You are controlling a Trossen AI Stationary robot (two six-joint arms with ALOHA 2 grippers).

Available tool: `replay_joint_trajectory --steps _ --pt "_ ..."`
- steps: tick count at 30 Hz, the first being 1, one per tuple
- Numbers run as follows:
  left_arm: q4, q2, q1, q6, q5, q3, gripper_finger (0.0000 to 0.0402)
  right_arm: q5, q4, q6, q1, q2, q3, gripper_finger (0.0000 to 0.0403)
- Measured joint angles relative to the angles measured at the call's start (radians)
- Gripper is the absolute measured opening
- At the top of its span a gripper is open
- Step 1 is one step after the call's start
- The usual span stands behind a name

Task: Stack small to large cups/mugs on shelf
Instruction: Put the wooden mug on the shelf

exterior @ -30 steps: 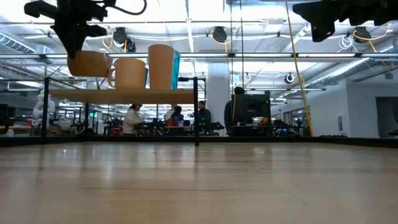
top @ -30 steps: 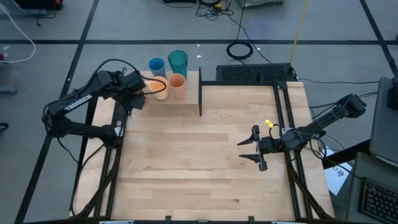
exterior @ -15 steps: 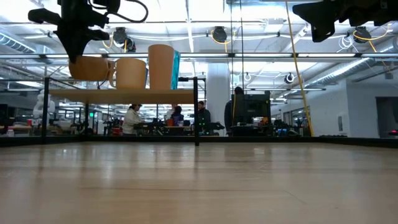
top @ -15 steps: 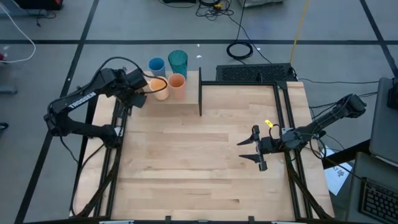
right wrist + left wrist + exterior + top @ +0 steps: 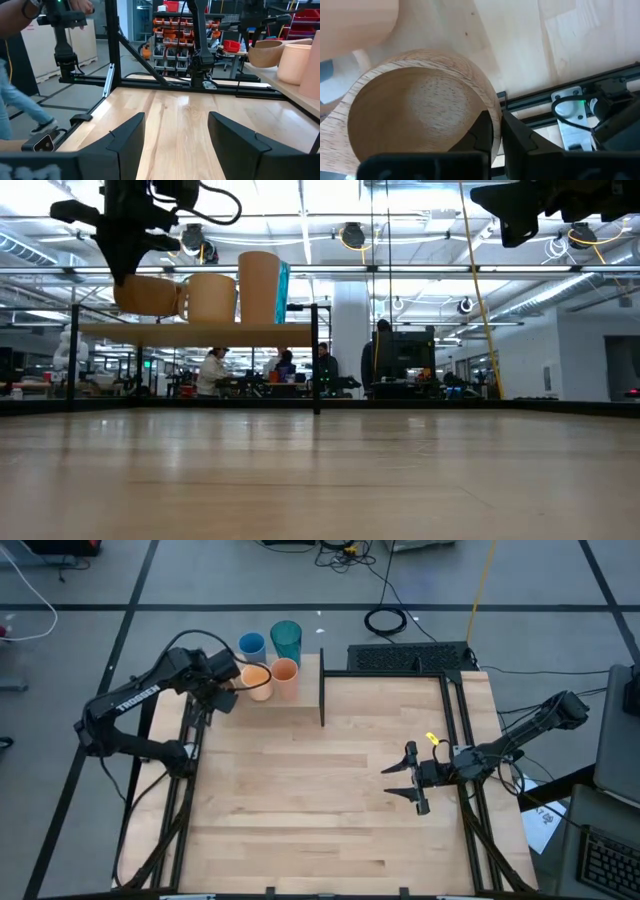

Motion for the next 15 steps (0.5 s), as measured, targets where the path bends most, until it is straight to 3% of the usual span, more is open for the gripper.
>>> replay_joint_trajectory --steps 15 --pt "0.000 0.045 0.076 0.076 -0.004 0.000 0.0025 0.000 0.000 -0.014 0.000 0.000 0.000 0.0208"
